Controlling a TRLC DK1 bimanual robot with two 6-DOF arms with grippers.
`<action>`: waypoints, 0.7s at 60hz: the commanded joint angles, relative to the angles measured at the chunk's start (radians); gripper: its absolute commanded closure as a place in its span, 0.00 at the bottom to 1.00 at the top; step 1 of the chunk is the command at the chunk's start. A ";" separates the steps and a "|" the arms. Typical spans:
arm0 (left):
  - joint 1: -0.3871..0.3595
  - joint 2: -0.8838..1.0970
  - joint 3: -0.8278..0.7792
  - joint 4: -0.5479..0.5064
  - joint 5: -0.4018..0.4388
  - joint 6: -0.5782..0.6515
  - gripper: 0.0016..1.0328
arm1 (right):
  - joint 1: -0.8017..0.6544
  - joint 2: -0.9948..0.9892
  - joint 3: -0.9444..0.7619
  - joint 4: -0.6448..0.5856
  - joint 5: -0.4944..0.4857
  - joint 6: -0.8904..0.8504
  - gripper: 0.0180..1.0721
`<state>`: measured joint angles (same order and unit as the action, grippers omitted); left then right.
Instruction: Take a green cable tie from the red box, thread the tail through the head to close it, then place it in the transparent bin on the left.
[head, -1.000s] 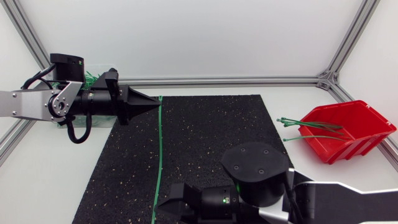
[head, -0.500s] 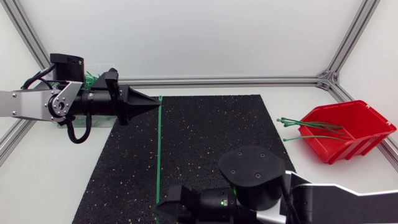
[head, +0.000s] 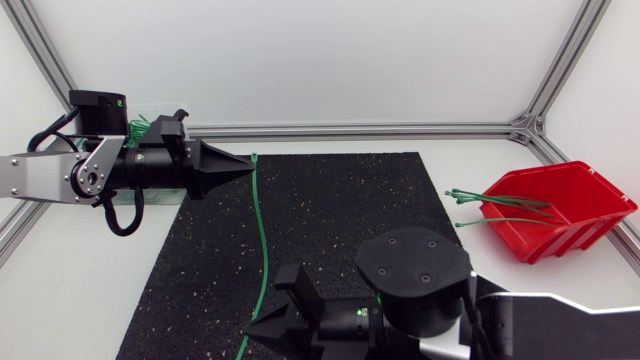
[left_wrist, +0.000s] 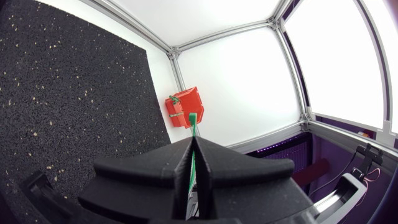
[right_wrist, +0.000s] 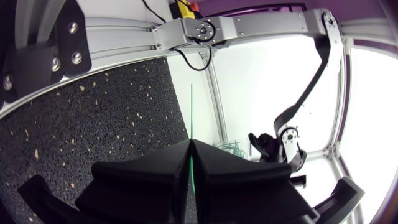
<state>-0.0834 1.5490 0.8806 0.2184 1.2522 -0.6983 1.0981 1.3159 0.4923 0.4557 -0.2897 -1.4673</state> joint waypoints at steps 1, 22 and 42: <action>0.002 -0.050 -0.054 0.035 0.015 0.017 0.96 | 0.000 -0.023 0.028 -0.014 0.012 0.188 0.95; -0.088 -0.165 -0.196 0.222 0.006 0.013 0.96 | -0.026 -0.061 0.058 -0.089 -0.003 0.734 0.95; -0.148 -0.188 -0.259 0.323 -0.083 0.019 0.96 | -0.118 -0.155 0.190 -0.468 -0.344 1.121 0.95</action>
<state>-0.2138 1.3872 0.6525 0.5117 1.1744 -0.6865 1.0058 1.1759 0.6163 0.0540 -0.5694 -0.4595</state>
